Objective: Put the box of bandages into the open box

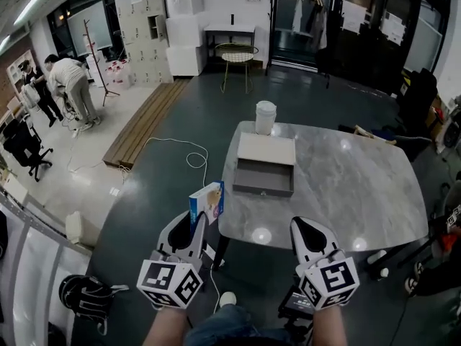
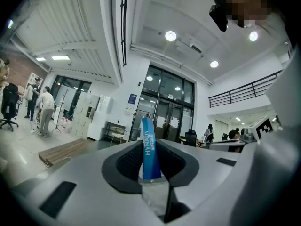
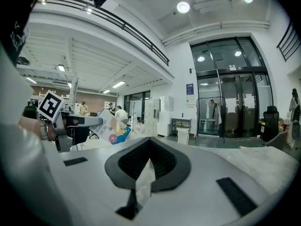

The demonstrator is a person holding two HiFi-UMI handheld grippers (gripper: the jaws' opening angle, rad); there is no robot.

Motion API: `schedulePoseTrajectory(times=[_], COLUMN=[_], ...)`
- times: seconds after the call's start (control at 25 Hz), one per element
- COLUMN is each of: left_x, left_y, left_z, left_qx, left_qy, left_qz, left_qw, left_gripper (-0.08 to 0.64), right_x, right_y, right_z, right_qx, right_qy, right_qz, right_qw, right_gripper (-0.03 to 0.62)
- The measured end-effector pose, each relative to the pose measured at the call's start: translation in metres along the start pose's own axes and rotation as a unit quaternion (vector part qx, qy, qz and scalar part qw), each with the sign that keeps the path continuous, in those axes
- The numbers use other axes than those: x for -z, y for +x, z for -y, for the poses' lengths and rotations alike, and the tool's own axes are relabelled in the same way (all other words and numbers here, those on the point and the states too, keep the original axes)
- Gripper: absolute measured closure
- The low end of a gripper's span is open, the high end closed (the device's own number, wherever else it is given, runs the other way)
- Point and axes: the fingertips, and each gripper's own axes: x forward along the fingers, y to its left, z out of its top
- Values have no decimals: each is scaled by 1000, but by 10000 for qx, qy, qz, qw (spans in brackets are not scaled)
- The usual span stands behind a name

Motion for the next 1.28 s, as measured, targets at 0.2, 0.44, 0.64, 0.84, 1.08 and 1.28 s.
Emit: schedulePoseTrajectory(times=[0.2,0.44,0.64,0.84,1.08,1.28], left_x=[0,3,12,19,30,32], left_y=[20,44,72,114,170,205], left_z=[-19,-31,-30,-15,13,25], left_qx=[193,296,387,549,725,770], left_qy=[-157,-373,-554,-476,-444,-474], left_qz=[-46,-90,-237,-385,-541,-561], left_qw=[9997,9988,9974,9966,9949,9943], left_gripper=[469,469,469,469,469,469], right_x=[3,9,15,16,7,15], right_y=[22,35,40,58,80,91], right_z=[1,6,30,68,117,154], right_qx=[234,315,526,640,652,702], right_qy=[63,-7,126,187,159,246], right_qz=[-147,-357,-490,-534,-474,-483], right_qw=[9996,9989,9973,9963,9966,9961], right_gripper=[568,568,568,568,568,568])
